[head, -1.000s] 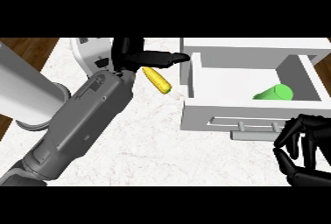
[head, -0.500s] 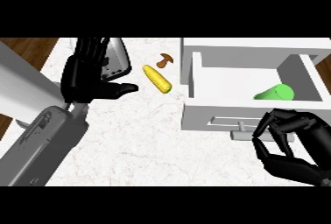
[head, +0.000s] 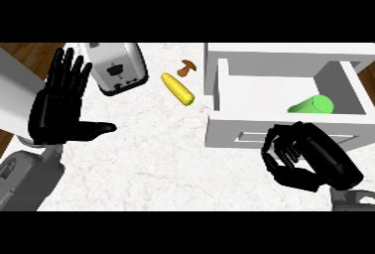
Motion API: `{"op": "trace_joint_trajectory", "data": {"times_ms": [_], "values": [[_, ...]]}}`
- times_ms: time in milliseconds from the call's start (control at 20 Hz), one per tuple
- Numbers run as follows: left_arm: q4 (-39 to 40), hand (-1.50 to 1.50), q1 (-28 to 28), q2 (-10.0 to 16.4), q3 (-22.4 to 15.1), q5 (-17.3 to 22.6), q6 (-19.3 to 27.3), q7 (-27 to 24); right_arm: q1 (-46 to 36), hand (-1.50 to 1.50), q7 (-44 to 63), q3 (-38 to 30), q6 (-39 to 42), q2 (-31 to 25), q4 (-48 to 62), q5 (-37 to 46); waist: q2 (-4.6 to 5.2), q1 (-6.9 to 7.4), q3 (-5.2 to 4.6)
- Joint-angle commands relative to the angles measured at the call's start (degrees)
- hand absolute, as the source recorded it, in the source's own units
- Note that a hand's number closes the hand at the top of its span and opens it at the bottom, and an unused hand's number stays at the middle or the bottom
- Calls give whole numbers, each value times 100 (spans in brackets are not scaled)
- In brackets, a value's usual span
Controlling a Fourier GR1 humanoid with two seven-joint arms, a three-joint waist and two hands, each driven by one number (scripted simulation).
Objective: Pick up the cup, place it into the drawer and close the drawer
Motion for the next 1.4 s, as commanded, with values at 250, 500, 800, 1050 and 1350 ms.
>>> {"op": "trace_joint_trajectory", "data": {"times_ms": [250, 500, 800, 1050, 1350], "values": [[-460, -150, 1378, 487, 684, 90, -1103, -227, -624, -150, -936, 197, -872, 226, 2264, 1143, 7, -49, 1], [-61, -150, 1573, 196, 918, -46, -1504, -467, -1588, -150, -961, 216, -1016, 539, 3579, 1572, 18, -70, -1], [-333, -150, 1608, 149, 1363, -120, -1656, 54, -2129, -150, -1381, -50, -1469, 854, 5008, 1839, 9, -101, 1], [301, -150, 1432, 33, 1486, -220, -2107, -197, -3170, -150, -2163, -654, -1407, 535, 6587, 1585, 51, -42, 3], [-41, -150, 1653, -189, 1484, -361, -2088, -244, -4048, -150, -2687, -1038, -1640, 498, 8144, 1574, 76, 63, 8]]}}
